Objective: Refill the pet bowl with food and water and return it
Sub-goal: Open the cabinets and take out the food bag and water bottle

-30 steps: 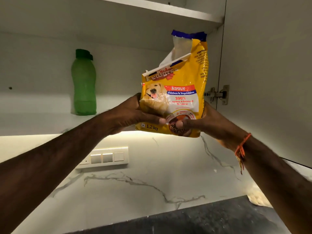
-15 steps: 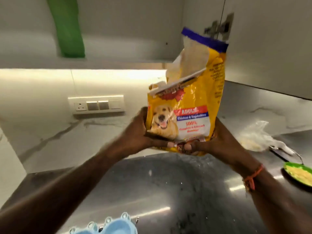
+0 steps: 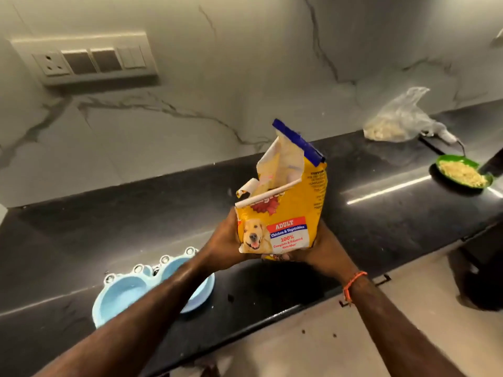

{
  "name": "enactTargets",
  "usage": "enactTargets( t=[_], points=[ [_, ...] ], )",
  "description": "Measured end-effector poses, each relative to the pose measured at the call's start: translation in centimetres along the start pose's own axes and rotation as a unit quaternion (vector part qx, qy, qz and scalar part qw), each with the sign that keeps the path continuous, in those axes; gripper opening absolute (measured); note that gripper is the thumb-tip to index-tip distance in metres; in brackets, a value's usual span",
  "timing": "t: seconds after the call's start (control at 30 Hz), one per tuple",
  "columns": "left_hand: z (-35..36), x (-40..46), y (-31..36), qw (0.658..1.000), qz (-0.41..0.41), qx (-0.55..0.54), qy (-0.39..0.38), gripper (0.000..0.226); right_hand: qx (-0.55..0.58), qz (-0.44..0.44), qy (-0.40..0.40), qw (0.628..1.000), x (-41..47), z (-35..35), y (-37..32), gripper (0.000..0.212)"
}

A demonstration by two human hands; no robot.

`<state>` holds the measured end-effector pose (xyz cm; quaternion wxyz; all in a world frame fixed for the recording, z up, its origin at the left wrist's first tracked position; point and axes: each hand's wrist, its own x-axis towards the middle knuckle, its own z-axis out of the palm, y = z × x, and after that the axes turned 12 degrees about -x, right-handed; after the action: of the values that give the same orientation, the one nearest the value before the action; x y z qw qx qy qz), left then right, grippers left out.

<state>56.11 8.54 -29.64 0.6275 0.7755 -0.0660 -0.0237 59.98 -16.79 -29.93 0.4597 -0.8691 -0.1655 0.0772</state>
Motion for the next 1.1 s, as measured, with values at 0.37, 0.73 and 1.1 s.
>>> enactTargets(
  t=[0.37, 0.73, 1.1],
  points=[
    [2.7, -2.6, -4.7, 0.997, -0.072, -0.013, -0.005, 0.107, -0.059, 0.069, -0.026, 0.995, -1.7, 4.5, 6.5, 0.072],
    [-4.1, -2.4, 4.9, 0.958, 0.072, 0.276, -0.008, 0.149, -0.184, -0.126, 0.154, 0.963, 0.2, 0.9, -3.6, 0.149],
    [-15.5, -3.2, 29.2, 0.802, 0.359, 0.445, 0.176, 0.124, -0.208, -0.465, 0.285, 0.812, 8.8, -6.9, -31.4, 0.103]
  ],
)
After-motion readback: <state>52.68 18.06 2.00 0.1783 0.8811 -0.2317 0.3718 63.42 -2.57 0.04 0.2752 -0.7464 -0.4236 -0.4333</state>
